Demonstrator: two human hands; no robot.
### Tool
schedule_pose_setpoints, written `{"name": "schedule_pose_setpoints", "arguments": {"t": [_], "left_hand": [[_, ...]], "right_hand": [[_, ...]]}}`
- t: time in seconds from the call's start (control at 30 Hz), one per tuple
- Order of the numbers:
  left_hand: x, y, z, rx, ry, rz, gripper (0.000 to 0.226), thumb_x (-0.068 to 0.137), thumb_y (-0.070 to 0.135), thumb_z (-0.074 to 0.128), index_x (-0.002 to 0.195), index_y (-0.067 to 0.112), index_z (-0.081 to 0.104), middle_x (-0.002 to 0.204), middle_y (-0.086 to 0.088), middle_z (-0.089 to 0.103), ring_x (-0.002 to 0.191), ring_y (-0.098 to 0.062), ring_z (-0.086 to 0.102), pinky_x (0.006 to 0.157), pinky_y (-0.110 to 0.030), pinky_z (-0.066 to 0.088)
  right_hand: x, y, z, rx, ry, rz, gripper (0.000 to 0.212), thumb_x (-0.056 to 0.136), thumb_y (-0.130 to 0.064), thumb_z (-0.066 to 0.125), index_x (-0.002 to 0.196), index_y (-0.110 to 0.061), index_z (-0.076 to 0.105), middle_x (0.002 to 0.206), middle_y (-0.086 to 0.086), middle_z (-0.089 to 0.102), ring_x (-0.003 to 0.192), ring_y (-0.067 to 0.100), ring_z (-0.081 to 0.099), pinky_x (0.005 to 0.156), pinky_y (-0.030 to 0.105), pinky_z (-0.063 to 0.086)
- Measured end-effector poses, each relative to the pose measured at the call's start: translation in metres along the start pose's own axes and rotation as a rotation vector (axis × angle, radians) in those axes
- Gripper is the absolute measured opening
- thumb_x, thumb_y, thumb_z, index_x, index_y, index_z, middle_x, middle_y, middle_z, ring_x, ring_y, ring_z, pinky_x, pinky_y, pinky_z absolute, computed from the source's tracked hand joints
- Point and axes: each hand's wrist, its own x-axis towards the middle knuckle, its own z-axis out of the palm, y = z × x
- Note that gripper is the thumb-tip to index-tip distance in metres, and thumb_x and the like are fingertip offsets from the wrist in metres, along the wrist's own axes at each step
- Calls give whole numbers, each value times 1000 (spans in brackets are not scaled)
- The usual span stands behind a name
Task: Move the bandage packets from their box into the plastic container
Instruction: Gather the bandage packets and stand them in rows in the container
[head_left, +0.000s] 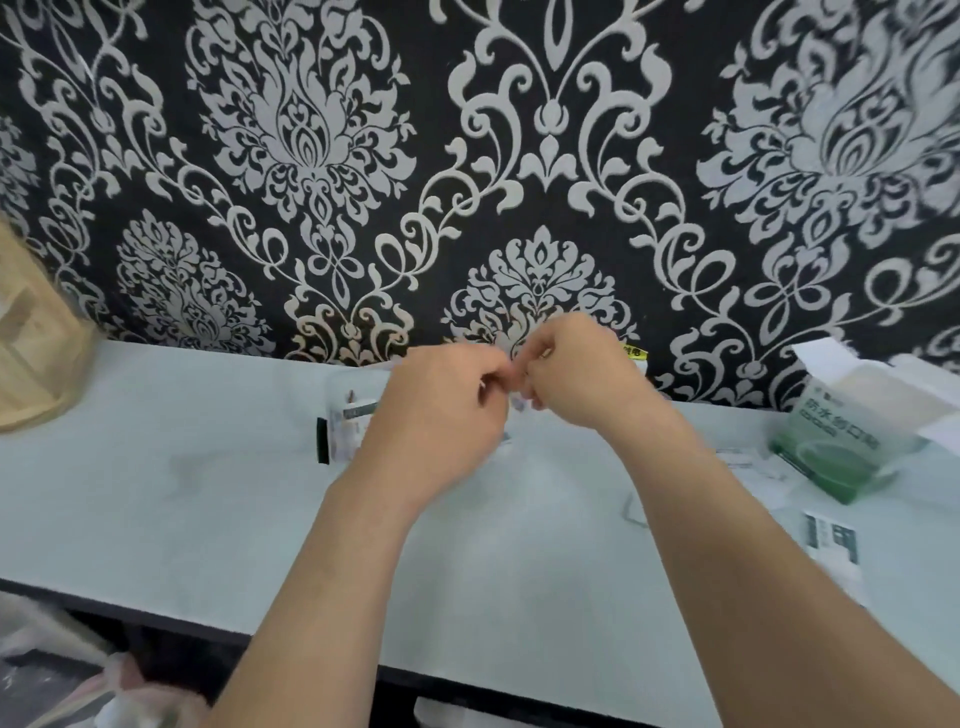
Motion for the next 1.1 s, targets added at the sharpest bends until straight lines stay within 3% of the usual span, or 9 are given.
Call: {"name": "schedule_pose_setpoints", "arguments": {"t": [0.17, 0.3, 0.4, 0.6, 0.7, 0.77, 0.87, 1.0, 1.1], "left_hand": [[-6, 53, 64, 93, -476, 149, 24, 90, 26, 57, 109, 35, 69, 122, 8, 64, 112, -16, 56, 95, -34, 47], [-22, 92, 120, 137, -725, 397, 56, 89, 55, 54, 141, 44, 37, 159, 3, 18, 144, -16, 11, 117, -42, 21], [-30, 110, 155, 209, -783, 491, 67, 87, 66, 48, 145, 49, 19, 162, 1, -1, 147, -20, -12, 117, -55, -1], [-29, 114, 174, 253, -952, 397, 62, 89, 70, 38, 143, 58, 12, 161, 12, -10, 145, -19, -24, 112, -61, -14], [-24, 105, 165, 295, -977, 333, 61, 90, 67, 39, 142, 62, 8, 159, 19, -13, 147, -18, -20, 114, -58, -12], [-20, 97, 153, 351, -1005, 288, 64, 90, 65, 41, 143, 62, 5, 161, 16, -12, 147, -18, -16, 116, -56, -7], [-13, 84, 133, 385, -1053, 212, 64, 89, 64, 45, 143, 61, 10, 161, 15, -6, 148, -16, -10, 118, -52, 0], [-3, 75, 113, 186, -970, 162, 42, 89, 56, 54, 131, 51, 51, 151, 11, 37, 142, -13, 22, 116, -36, 20], [6, 72, 113, -6, -713, 30, 33, 89, 39, 62, 122, 40, 62, 129, 11, 58, 123, -10, 49, 105, -29, 38]], "right_hand": [[-22, 61, -44, -125, -108, 133, 26, 88, -4, 46, 91, -22, 65, 94, 4, 69, 88, 24, 64, 76, 33, 53], [-38, 111, -69, -192, -164, 238, 37, 91, -4, 43, 120, -19, 61, 112, 1, 60, 87, 19, 56, 72, 26, 42], [-49, 143, -81, -234, -183, 271, 40, 94, -8, 41, 129, -21, 55, 133, 5, 54, 106, 21, 53, 81, 28, 39], [-53, 168, -76, -217, -338, 278, 47, 94, -5, 41, 138, -21, 45, 134, 6, 52, 102, 24, 55, 77, 28, 45], [-51, 172, -77, -167, -300, 237, 47, 95, -3, 39, 139, -18, 45, 139, 6, 49, 111, 25, 56, 82, 29, 47], [-51, 171, -74, -71, -281, 234, 46, 96, -4, 37, 136, -22, 51, 129, 3, 51, 94, 20, 59, 71, 26, 52], [-50, 171, -69, 92, -214, 196, 38, 97, -9, 38, 123, -28, 60, 115, 2, 57, 81, 20, 63, 77, 35, 58], [-40, 175, -60, 52, -32, 182, 40, 92, -19, 56, 131, -29, 52, 132, 2, 56, 108, 21, 58, 91, 35, 50], [-34, 175, -42, -109, -142, 227, 67, 85, -32, 67, 144, -31, 35, 143, 2, 45, 127, 25, 45, 104, 45, 40]]}}
